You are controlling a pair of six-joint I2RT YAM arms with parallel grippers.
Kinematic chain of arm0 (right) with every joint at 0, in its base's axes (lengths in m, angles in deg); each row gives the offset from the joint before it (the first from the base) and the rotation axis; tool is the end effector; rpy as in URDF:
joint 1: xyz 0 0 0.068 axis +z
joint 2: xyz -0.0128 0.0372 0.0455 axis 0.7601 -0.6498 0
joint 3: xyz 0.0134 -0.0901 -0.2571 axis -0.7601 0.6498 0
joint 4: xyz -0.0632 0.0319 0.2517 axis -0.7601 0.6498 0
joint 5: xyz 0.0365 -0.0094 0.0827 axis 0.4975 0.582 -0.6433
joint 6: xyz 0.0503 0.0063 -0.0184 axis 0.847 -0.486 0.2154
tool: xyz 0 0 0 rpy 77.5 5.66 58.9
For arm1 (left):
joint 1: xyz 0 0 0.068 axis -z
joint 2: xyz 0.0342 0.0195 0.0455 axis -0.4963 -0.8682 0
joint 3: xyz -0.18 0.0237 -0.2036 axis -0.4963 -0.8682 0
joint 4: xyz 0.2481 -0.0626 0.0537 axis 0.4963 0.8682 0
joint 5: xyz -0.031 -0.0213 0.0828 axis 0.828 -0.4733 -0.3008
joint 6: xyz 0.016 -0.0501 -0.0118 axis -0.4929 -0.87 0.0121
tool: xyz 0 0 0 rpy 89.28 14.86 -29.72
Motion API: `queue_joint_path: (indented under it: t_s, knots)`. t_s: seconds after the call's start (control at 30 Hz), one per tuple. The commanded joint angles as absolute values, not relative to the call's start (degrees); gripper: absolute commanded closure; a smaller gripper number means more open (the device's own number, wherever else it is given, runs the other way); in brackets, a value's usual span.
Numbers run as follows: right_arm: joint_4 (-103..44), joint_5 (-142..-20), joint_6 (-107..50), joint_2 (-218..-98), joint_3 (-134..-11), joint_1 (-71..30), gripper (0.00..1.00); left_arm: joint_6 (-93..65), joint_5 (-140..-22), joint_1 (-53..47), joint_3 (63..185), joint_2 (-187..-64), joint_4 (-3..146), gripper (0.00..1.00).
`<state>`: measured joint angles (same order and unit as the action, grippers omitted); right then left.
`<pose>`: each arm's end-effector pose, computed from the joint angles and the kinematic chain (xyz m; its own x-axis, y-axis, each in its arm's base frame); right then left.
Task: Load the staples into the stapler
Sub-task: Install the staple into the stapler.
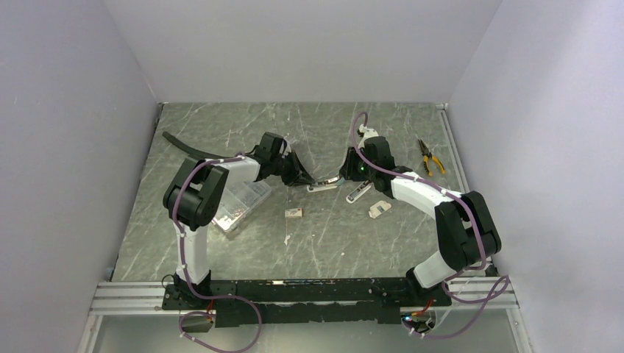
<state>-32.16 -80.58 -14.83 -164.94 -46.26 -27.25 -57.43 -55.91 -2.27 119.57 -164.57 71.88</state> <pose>0.3016 0.1279 0.2062 -0.6796 0.0993 -0.7268 -0.2416 0.9053 0.3495 0.3584 -0.2085 0.1456 -0.9576 -0.2710 -0.0979 -0.0836 0.5865 -0.8057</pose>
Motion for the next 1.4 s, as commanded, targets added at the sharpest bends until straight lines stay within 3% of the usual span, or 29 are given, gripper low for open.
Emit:
queue_joint_path:
  t_s: [0.0,1.37]
  knots:
    - [-34.9,-81.3,-14.8,-162.7,-46.1,-27.1,0.66,-57.3,-56.6,-2.1,121.7,-164.6,71.6,0.97]
    - [-35.7,-81.3,-15.5,-163.0,-45.6,-27.1,0.65,-58.9,-56.0,-2.7,120.5,-162.9,69.4,0.97]
